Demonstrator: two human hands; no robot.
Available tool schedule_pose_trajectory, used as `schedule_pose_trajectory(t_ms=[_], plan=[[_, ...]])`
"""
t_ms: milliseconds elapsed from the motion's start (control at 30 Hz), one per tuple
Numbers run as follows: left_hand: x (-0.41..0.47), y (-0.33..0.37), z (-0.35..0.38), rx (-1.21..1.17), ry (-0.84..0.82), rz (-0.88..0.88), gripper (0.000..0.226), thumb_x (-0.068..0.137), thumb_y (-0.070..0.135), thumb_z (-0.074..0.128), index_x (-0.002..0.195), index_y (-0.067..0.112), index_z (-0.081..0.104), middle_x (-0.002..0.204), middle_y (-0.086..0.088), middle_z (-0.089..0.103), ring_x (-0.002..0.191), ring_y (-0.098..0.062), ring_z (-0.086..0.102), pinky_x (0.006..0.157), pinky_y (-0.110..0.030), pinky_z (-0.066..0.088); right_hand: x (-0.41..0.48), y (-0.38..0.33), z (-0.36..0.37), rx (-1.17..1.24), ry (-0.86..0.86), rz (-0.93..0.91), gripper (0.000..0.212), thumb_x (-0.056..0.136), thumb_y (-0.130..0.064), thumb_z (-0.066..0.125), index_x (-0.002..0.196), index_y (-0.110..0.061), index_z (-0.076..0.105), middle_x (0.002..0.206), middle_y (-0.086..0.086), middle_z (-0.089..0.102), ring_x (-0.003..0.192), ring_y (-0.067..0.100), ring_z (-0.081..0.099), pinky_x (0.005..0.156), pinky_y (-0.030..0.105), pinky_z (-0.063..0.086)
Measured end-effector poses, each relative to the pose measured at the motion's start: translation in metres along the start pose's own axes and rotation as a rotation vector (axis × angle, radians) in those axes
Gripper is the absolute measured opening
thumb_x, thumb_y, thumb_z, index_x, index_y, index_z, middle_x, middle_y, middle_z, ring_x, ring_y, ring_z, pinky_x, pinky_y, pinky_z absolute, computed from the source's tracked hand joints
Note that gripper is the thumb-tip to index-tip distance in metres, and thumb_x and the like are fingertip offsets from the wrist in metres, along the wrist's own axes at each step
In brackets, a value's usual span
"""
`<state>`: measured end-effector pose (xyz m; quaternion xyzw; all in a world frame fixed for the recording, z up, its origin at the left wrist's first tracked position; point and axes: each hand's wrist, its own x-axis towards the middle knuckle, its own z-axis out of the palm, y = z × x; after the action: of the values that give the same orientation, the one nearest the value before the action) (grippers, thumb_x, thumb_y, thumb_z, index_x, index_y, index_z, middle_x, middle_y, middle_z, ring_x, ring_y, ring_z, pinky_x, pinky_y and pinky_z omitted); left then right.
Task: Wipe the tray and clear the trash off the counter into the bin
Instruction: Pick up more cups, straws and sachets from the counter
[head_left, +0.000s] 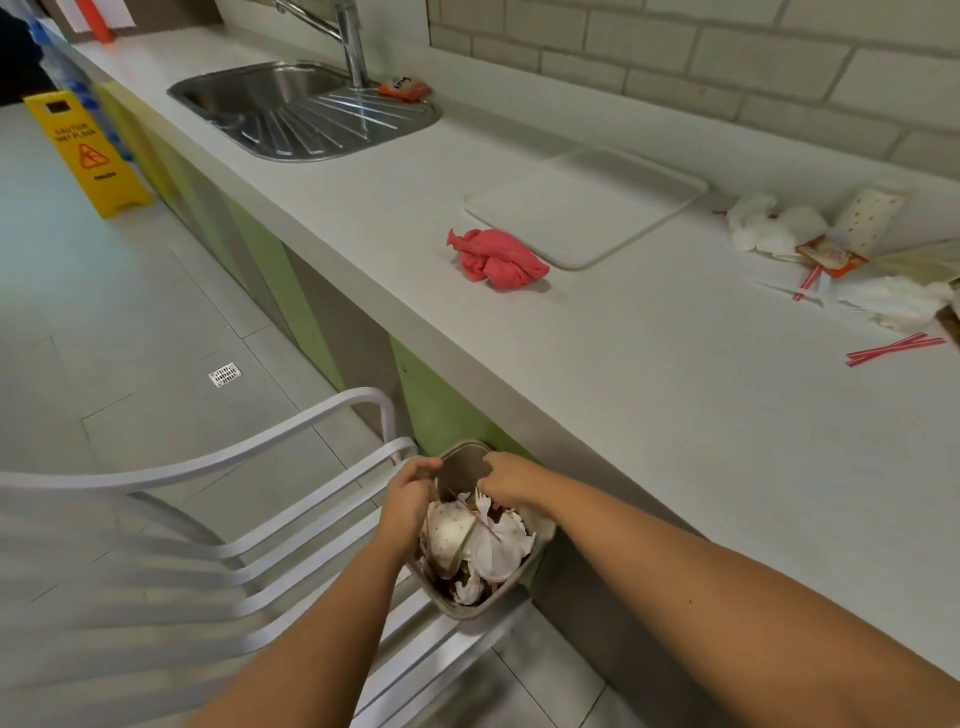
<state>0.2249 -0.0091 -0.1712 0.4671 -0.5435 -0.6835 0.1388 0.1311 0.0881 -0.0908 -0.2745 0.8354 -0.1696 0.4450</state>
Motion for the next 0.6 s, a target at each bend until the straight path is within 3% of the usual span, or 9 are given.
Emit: schedule_pose_trajectory(t_ms=[67, 167, 233, 333, 467, 600], plan=[[-0.003, 0.01, 0.006, -0.022, -0.005, 0.024, 0.039, 0.075, -0.019, 0.034, 0.085, 0.009, 0.06, 0.093, -0.019, 0.06, 0.082, -0.03, 0.057, 0.075, -0.04, 0.049, -0.008, -0.002, -0.009, -0.003, 0.027, -0.038, 0.04, 0.095, -0.006, 0.04, 0.135, -0.003, 0.045, 0.134, 0.016, 0.052, 0.102, 0.025, 0.057, 0.066, 0.026, 0.041], [-0.007, 0.023, 0.016, 0.041, -0.009, 0.069, 0.031, 0.081, -0.014, 0.037, 0.089, 0.007, 0.058, 0.08, -0.009, 0.056, 0.073, -0.021, 0.052, 0.065, -0.03, 0.043, -0.022, -0.008, -0.02, 0.011, 0.034, -0.098, 0.036, 0.095, -0.004, 0.039, 0.128, 0.003, 0.051, 0.119, 0.024, 0.061, 0.081, 0.026, 0.059, 0.064, 0.029, 0.048], [-0.011, 0.033, 0.025, 0.071, -0.005, 0.141, 0.027, 0.082, -0.01, 0.04, 0.086, 0.011, 0.058, 0.08, -0.006, 0.055, 0.08, -0.022, 0.053, 0.071, -0.032, 0.042, -0.032, -0.01, -0.027, 0.019, 0.019, -0.129, 0.032, 0.097, -0.008, 0.039, 0.126, 0.0, 0.05, 0.102, 0.024, 0.067, 0.062, 0.022, 0.062, 0.058, 0.027, 0.052], [-0.025, 0.058, 0.047, 0.067, -0.004, 0.297, 0.021, 0.085, -0.006, 0.044, 0.082, 0.012, 0.055, 0.079, -0.005, 0.054, 0.076, -0.019, 0.051, 0.068, -0.026, 0.042, -0.05, -0.01, -0.047, 0.053, 0.074, -0.193, 0.028, 0.099, -0.014, 0.042, 0.123, -0.005, 0.052, 0.068, 0.005, 0.062, 0.047, 0.01, 0.053, 0.042, 0.016, 0.044], [-0.043, 0.092, 0.081, 0.032, -0.052, 0.488, 0.018, 0.085, 0.0, 0.049, 0.08, 0.016, 0.055, 0.074, -0.003, 0.051, 0.069, -0.017, 0.046, 0.062, -0.027, 0.038, -0.074, -0.002, -0.082, 0.04, 0.267, -0.221, 0.024, 0.096, -0.022, 0.047, 0.105, -0.006, 0.063, 0.058, 0.0, 0.058, 0.047, 0.011, 0.047, 0.048, 0.019, 0.037], [-0.06, 0.116, 0.125, 0.028, -0.138, 0.567, 0.02, 0.085, 0.003, 0.051, 0.075, 0.021, 0.054, 0.07, 0.001, 0.049, 0.064, -0.016, 0.043, 0.062, -0.029, 0.038, -0.089, 0.025, -0.115, 0.104, 0.427, -0.189, 0.024, 0.092, -0.017, 0.051, 0.101, -0.002, 0.067, 0.058, 0.002, 0.058, 0.064, 0.019, 0.057, 0.055, 0.021, 0.042]])
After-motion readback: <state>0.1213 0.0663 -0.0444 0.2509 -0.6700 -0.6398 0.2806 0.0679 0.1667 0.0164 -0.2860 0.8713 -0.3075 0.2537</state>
